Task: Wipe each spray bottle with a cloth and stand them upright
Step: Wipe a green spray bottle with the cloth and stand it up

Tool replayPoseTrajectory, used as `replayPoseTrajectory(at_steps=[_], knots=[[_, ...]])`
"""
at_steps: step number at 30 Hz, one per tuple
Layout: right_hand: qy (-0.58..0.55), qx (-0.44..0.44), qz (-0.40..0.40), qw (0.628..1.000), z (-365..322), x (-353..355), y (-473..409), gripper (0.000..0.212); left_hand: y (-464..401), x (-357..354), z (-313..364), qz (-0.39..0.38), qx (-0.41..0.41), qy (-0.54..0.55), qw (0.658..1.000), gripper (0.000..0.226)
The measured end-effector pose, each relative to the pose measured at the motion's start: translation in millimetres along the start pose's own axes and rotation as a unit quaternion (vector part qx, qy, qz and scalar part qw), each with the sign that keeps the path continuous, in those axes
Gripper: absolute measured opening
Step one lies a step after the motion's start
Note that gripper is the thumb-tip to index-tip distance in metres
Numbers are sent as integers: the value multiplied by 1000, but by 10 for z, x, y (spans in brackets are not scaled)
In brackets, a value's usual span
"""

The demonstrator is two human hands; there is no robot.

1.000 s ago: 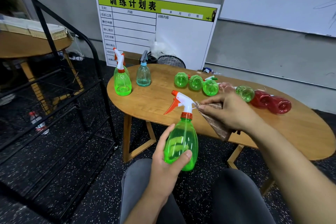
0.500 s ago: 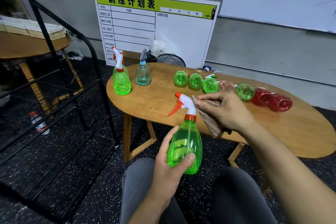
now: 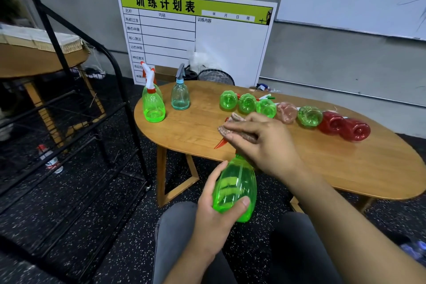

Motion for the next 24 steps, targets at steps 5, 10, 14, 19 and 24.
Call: replayPoseTrajectory(at_steps=[5, 10, 14, 19, 24], knots=[[-38, -23, 79, 996, 9, 24, 36, 37, -9, 21, 37, 5, -11, 3, 1000, 77], [-151, -19, 32, 988, -46, -37, 66, 30, 0, 34, 100, 26, -21, 27, 999, 77], [-390, -165, 88, 901, 64, -47, 334, 28, -18, 62, 130, 45, -27, 36, 998, 73], [-469, -299, 107, 824, 118, -356, 871, 30, -20, 57, 140, 54, -21, 57, 997, 69], [-496, -354, 103, 786, 137, -502, 1137, 31, -17, 65, 108, 51, -10, 61, 997, 64]])
Point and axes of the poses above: each hand's wrist, its own y-axis away from the middle knuckle, its own x-axis out of the back of the hand, z = x × y, the point moved 4 cm from there along -y, towards the middle knuckle, and after that the axes turned 7 degrees about y, right-handed, at the moved point
